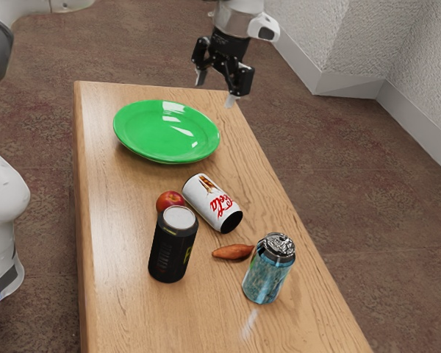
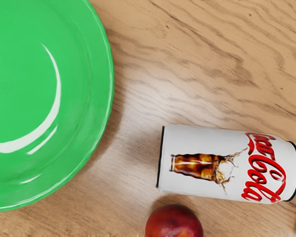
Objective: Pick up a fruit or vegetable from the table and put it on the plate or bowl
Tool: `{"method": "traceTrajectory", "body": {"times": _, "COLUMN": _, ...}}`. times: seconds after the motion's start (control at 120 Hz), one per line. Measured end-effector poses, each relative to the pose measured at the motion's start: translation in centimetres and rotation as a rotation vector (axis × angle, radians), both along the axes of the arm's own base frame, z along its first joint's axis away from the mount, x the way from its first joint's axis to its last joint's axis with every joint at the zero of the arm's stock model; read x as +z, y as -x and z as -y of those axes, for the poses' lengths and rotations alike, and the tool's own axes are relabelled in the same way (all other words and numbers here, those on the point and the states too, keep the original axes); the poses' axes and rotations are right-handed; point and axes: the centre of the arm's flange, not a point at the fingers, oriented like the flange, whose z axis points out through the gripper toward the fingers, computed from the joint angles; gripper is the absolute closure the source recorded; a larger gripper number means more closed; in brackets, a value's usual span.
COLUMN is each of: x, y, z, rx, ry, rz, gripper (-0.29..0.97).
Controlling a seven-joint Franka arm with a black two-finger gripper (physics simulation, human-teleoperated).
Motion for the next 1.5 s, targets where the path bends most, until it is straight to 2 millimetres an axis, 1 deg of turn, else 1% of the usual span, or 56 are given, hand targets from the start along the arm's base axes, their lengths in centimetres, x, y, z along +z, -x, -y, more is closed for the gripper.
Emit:
{"method": "traceTrajectory", "body": {"times": 0.05, "x": -0.9, "y": 1.8, "z": 1.5, "rx": 0.04, "ry": -0.028, "rz": 0.012, "gripper": 0.0}}
{"method": "traceTrajectory", "body": {"times": 0.083, "x": -1.2, "y": 2.7, "z": 2.2, "rx": 0.067, "ry": -0.034, "rz": 0.025, "gripper": 0.0}}
{"method": "traceTrajectory", "body": {"times": 0.125, "x": -1.6, "y": 3.2, "z": 2.6, "rx": 0.101, "ry": -0.03, "rz": 0.036, "gripper": 0.0}}
{"method": "traceTrajectory", "body": {"times": 0.158, "x": -2.3, "y": 3.4, "z": 2.6, "rx": 0.128, "ry": -0.023, "rz": 0.035, "gripper": 0.0}}
{"method": "traceTrajectory", "body": {"times": 0.217, "x": -3.5, "y": 2.7, "z": 2.5, "rx": 0.166, "ry": 0.003, "rz": 0.026, "gripper": 0.0}}
{"method": "traceTrajectory", "body": {"times": 0.317, "x": -4.2, "y": 1.9, "z": 2.4, "rx": 0.22, "ry": 0.025, "rz": 0.028, "gripper": 0.0}}
{"method": "traceTrajectory", "body": {"times": 0.408, "x": -5.7, "y": 0.6, "z": 1.6, "rx": 0.262, "ry": 0.047, "rz": 0.013, "gripper": 0.0}}
{"method": "traceTrajectory", "body": {"times": 0.475, "x": -7.2, "y": -0.7, "z": 0.9, "rx": 0.288, "ry": 0.066, "rz": 0.0, "gripper": 0.0}}
{"method": "traceTrajectory", "body": {"times": 0.525, "x": -8.4, "y": -1.4, "z": 1.0, "rx": 0.3, "ry": 0.072, "rz": -0.003, "gripper": 0.0}}
{"method": "traceTrajectory", "body": {"times": 0.583, "x": -10.2, "y": -1.6, "z": 1.3, "rx": 0.314, "ry": 0.068, "rz": -0.013, "gripper": 0.0}}
{"method": "traceTrajectory", "body": {"times": 0.625, "x": -11.0, "y": -1.5, "z": 1.4, "rx": 0.328, "ry": 0.064, "rz": -0.009, "gripper": 0.0}}
{"method": "traceTrajectory", "body": {"times": 0.767, "x": -12.6, "y": -0.9, "z": 1.4, "rx": 0.374, "ry": 0.046, "rz": 0.017, "gripper": 0.0}}
{"method": "traceTrajectory", "body": {"times": 0.925, "x": -13.9, "y": -0.3, "z": 1.3, "rx": 0.412, "ry": 0.022, "rz": 0.034, "gripper": 0.0}}
{"method": "traceTrajectory", "body": {"times": 1.008, "x": -14.0, "y": 0.3, "z": 2.8, "rx": 0.394, "ry": 0.007, "rz": 0.047, "gripper": 0.0}}
{"method": "traceTrajectory", "body": {"times": 1.058, "x": -14.9, "y": 0.7, "z": 3.8, "rx": 0.379, "ry": 0.0, "rz": 0.036, "gripper": 0.0}}
{"method": "traceTrajectory", "body": {"times": 1.108, "x": -16.1, "y": 1.1, "z": 4.1, "rx": 0.375, "ry": -0.007, "rz": 0.021, "gripper": 0.0}}
{"method": "traceTrajectory", "body": {"times": 1.175, "x": -17.0, "y": 1.4, "z": 4.1, "rx": 0.372, "ry": -0.011, "rz": 0.012, "gripper": 0.0}}
{"method": "traceTrajectory", "body": {"times": 1.275, "x": -17.6, "y": 1.8, "z": 3.9, "rx": 0.358, "ry": -0.021, "rz": 0.002, "gripper": 0.0}}
{"method": "traceTrajectory", "body": {"times": 1.5, "x": -18.6, "y": 2.2, "z": 3.9, "rx": 0.31, "ry": -0.031, "rz": -0.015, "gripper": 0.0}}
